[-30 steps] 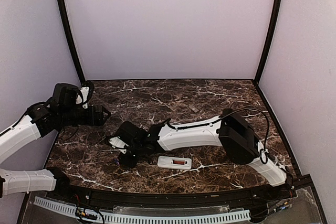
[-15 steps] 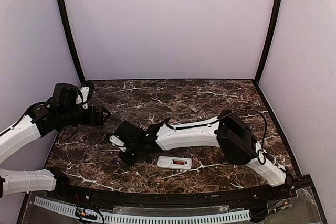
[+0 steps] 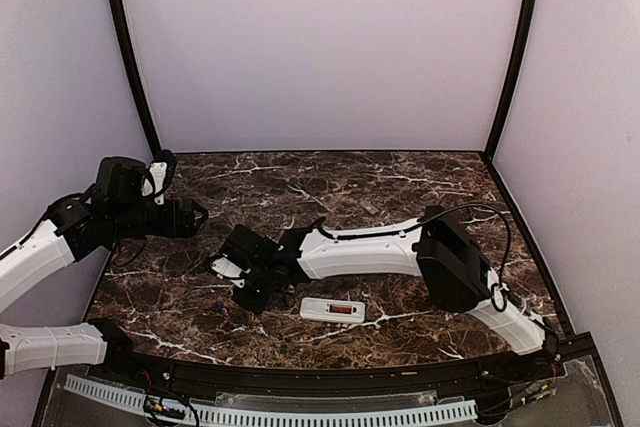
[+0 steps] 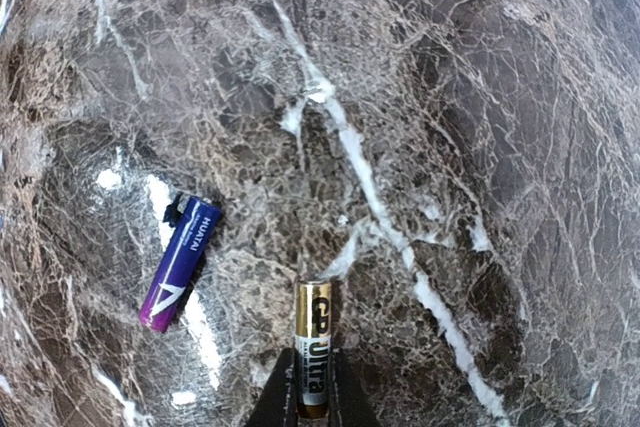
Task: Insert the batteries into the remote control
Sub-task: Pick up the battery at the center of the board.
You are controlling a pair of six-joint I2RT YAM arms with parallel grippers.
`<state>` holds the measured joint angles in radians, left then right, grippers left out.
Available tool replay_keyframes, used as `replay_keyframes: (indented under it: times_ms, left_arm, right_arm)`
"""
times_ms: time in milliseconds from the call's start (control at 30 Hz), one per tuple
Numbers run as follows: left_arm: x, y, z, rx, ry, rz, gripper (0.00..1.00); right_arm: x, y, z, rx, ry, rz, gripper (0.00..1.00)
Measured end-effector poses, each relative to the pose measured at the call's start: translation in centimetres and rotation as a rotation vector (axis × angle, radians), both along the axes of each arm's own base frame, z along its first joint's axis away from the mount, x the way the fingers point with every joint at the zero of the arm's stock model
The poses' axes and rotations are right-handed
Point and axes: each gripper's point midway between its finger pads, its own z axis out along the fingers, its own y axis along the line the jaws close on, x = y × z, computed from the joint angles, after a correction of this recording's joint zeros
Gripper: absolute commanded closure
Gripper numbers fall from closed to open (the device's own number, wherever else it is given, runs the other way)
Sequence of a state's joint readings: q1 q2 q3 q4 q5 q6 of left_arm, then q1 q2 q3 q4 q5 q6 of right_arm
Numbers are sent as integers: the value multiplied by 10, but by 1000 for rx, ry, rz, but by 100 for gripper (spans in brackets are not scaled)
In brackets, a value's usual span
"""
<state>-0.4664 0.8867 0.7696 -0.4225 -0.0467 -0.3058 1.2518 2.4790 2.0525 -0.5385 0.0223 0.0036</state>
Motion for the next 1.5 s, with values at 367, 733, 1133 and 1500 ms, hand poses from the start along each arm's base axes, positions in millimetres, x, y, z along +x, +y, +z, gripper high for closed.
replay_keyframes:
  times_ms: [367,733,1133,1500]
  left_arm:
    - [1,0,-2,16,2,-5,13]
    - [3,2,-1,35,-7,-5,13]
    - [5,1,2,37,-13,-6,13]
    - [5,3,2,44,-16,-4,13]
  right_arm:
    - [-8,-17,-2,-62,43,62,98]
    - [-44,-83,-4,-249,185,113,86]
    - [-52,-85,-2,-339,198,85,72]
    - [-53,-84,-3,-358,181,73,72]
